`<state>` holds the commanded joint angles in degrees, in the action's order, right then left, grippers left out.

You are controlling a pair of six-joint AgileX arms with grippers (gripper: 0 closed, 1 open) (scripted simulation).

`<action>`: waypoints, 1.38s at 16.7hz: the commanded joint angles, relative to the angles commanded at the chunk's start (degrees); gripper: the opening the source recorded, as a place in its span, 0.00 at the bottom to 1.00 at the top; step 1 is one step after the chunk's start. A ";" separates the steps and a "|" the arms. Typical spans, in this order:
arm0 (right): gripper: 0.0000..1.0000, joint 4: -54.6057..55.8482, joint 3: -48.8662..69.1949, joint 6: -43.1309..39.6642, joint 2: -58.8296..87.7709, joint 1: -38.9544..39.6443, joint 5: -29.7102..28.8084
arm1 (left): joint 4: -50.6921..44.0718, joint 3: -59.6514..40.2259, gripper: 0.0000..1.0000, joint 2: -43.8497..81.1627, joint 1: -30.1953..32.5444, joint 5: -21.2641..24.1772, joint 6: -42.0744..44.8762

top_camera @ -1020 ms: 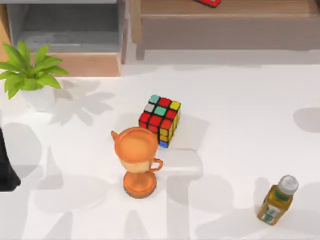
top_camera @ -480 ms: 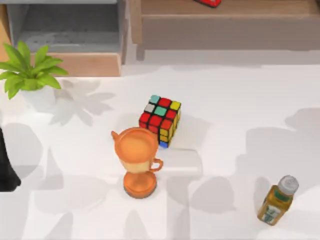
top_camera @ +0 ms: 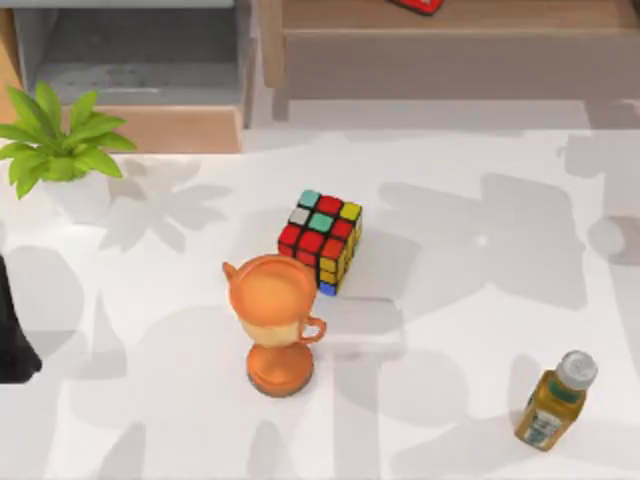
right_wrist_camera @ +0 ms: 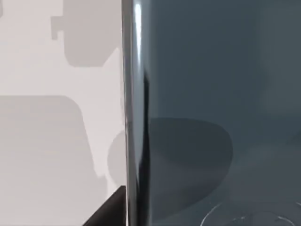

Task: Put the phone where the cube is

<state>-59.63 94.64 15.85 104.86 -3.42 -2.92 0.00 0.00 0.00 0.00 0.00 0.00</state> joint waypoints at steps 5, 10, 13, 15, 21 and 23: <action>0.00 -4.56 7.39 6.66 8.28 12.02 0.46 | 0.00 0.00 1.00 0.00 0.00 0.00 0.00; 0.00 -7.74 12.10 9.66 17.44 22.10 1.47 | 0.00 0.00 1.00 0.00 0.00 0.00 0.00; 0.00 -8.89 13.56 10.31 21.62 26.12 1.98 | 0.00 0.00 1.00 0.00 0.00 0.00 0.00; 0.00 -9.26 14.00 10.39 23.33 27.73 2.21 | 0.00 0.00 1.00 0.00 0.00 0.00 0.00; 0.00 -9.41 14.18 10.37 24.12 28.46 2.32 | 0.00 0.00 1.00 0.00 0.00 0.00 0.00; 0.00 -9.33 14.04 10.46 23.96 28.19 2.34 | 0.00 0.00 1.00 0.00 0.00 0.00 0.00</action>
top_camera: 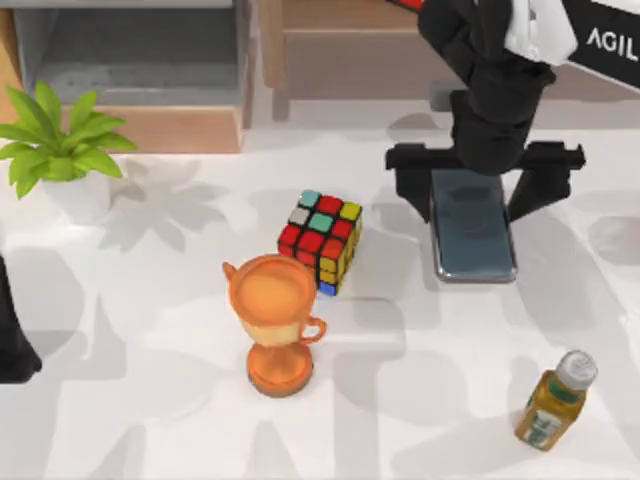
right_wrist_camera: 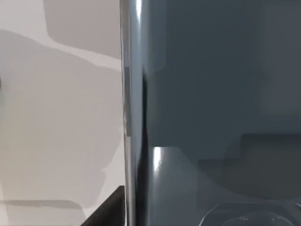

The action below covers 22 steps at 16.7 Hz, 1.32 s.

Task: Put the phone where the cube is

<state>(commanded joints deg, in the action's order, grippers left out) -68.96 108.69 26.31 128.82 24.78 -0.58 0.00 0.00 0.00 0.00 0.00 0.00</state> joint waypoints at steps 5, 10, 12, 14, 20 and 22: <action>0.00 -0.66 0.47 0.36 -0.71 -0.08 -0.19 | 0.00 0.00 1.00 0.00 0.00 0.00 0.00; 0.00 -2.06 1.52 0.98 -2.68 -0.06 -0.71 | 0.00 0.00 1.00 0.00 0.00 0.00 0.00; 0.00 -2.64 1.98 1.23 -3.72 -0.02 -0.96 | 0.00 0.00 1.00 0.00 0.00 0.00 0.00; 0.00 -3.14 2.40 1.46 -4.86 0.03 -1.19 | 0.00 0.00 1.00 0.00 0.00 0.00 0.00; 0.00 -3.69 3.24 1.99 -8.13 0.21 -1.60 | 0.00 0.00 1.00 0.00 0.00 0.00 0.00; 0.00 -3.43 3.34 2.09 -8.96 0.28 -1.60 | 0.00 0.00 1.00 0.00 0.00 0.00 0.00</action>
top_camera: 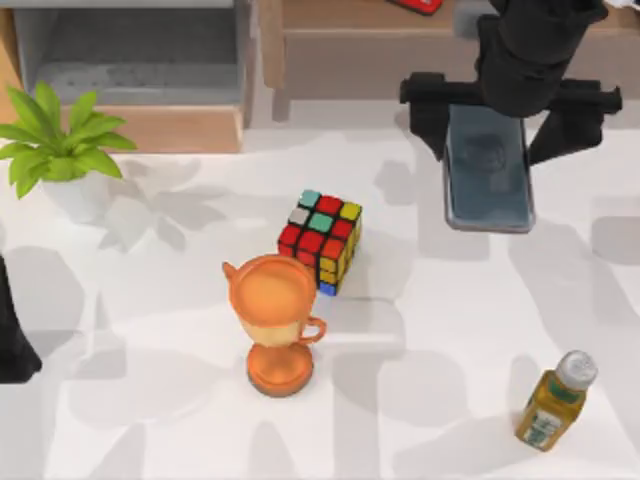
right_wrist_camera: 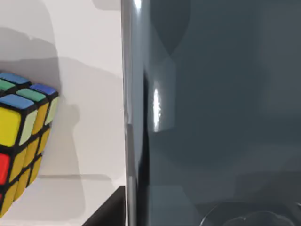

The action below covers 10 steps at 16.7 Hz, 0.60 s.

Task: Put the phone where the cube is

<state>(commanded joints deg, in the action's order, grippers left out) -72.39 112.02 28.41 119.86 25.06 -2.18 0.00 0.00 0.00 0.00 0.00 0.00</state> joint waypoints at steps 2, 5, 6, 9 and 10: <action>0.00 0.50 -0.01 0.05 -0.67 0.07 0.06 | 0.00 0.00 1.00 0.00 0.00 0.00 0.00; 0.00 1.64 -0.20 0.02 -1.30 0.18 0.23 | 0.00 0.00 1.00 0.00 0.00 0.00 0.00; 0.00 2.13 -0.31 -0.01 -1.38 0.21 0.31 | 0.00 0.00 1.00 0.00 0.00 0.00 0.00; 0.00 3.86 -0.99 -0.20 -1.18 0.28 0.57 | 0.00 0.00 1.00 0.00 0.00 0.00 0.00; 0.00 4.51 -1.31 -0.28 -0.98 0.30 0.66 | 0.00 0.00 1.00 0.00 0.00 0.00 0.00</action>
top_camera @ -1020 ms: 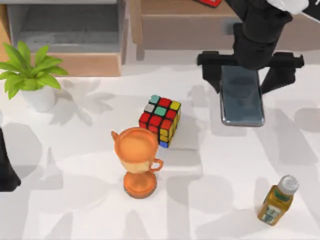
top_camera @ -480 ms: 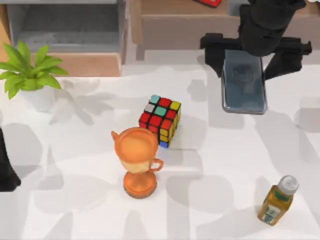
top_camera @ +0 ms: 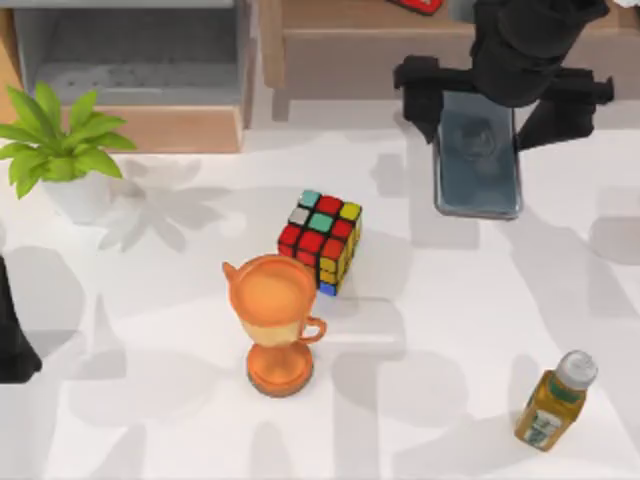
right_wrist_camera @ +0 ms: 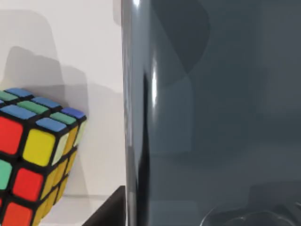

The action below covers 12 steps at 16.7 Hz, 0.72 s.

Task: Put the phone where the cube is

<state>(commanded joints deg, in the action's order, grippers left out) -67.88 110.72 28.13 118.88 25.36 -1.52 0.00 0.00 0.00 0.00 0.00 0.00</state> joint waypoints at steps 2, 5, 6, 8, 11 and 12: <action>0.00 1.40 -0.78 -0.20 0.63 0.02 0.18 | 0.00 0.00 1.00 0.00 0.00 0.00 0.00; 0.00 3.57 -1.97 -0.55 1.99 0.01 0.43 | 0.00 0.00 1.00 0.00 0.00 0.00 0.00; 0.00 4.28 -2.38 -0.68 2.58 0.00 0.51 | 0.00 0.00 1.00 0.00 0.00 0.00 0.00; 0.00 5.63 -3.26 -0.94 3.90 -0.04 0.64 | 0.00 0.00 1.00 0.00 0.00 0.00 0.00; 0.00 7.41 -4.93 -1.31 6.39 -0.11 0.79 | 0.00 0.00 1.00 0.00 0.00 0.00 0.00; 0.00 7.94 -5.58 -1.42 7.34 -0.13 0.83 | 0.00 0.00 1.00 0.00 0.00 0.00 0.00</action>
<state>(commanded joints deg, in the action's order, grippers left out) -59.94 105.14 26.71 126.22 25.22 -0.69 0.00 0.00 0.00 0.00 0.00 0.00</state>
